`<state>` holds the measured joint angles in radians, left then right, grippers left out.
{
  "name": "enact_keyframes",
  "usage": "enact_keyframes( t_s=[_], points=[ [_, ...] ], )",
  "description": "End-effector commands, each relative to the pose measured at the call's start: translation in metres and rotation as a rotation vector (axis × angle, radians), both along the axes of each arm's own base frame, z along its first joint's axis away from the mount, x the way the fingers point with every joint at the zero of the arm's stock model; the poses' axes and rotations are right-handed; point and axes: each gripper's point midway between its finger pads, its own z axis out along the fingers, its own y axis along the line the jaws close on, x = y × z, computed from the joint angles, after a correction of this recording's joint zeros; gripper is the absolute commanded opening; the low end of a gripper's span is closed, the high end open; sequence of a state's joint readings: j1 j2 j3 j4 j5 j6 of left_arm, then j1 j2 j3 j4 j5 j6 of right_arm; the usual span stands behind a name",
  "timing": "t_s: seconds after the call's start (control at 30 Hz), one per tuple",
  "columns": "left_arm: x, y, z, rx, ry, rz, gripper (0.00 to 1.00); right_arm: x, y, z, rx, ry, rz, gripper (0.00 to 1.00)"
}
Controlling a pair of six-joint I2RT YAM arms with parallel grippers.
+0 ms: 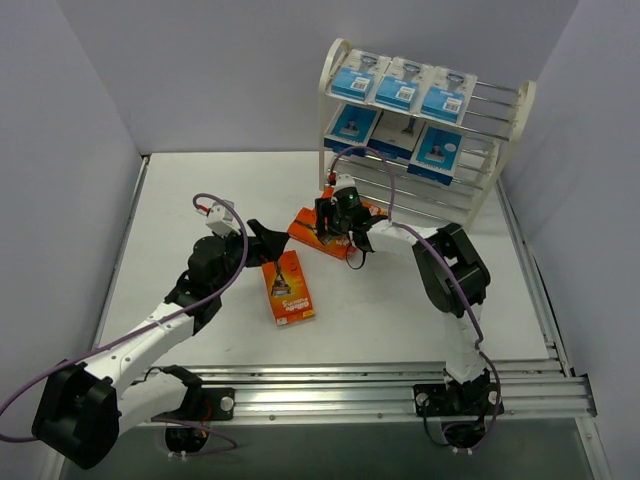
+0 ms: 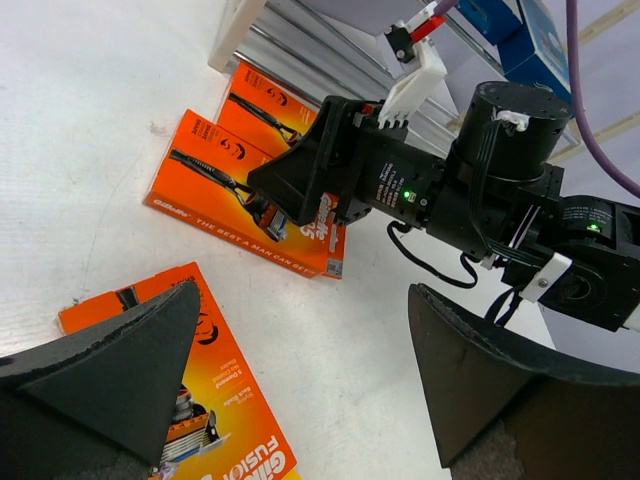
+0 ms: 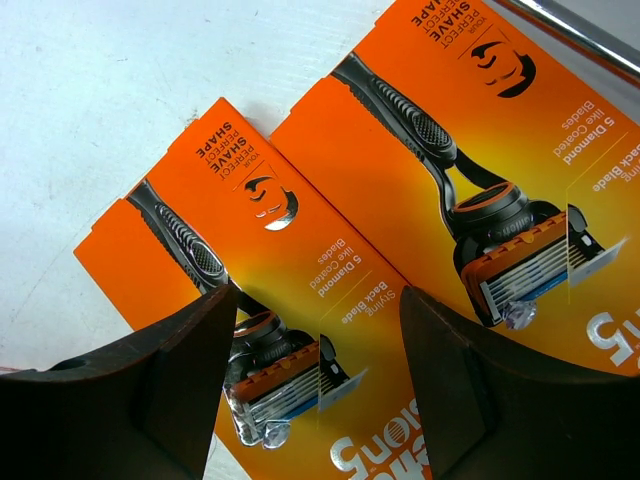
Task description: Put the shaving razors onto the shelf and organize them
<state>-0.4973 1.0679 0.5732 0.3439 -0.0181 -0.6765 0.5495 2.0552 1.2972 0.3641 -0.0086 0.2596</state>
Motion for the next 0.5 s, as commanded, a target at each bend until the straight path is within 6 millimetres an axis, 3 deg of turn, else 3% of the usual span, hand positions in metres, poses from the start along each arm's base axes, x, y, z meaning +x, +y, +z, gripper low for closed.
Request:
enact_keyframes(
  t_s=[0.0, 0.13, 0.47],
  points=[
    [-0.001, -0.001, 0.005, -0.017, -0.021, -0.011, 0.94, -0.013, -0.006, -0.017, -0.009, 0.050, 0.005, 0.62],
    [-0.003, 0.000, 0.007, -0.024, -0.023, -0.011, 0.94, -0.020, -0.007, -0.024, 0.000, 0.072, 0.009, 0.62],
    [-0.011, -0.001, 0.010, -0.054, -0.022, -0.032, 0.94, -0.051, 0.014, -0.023, 0.050, 0.109, 0.061, 0.62]
  ],
)
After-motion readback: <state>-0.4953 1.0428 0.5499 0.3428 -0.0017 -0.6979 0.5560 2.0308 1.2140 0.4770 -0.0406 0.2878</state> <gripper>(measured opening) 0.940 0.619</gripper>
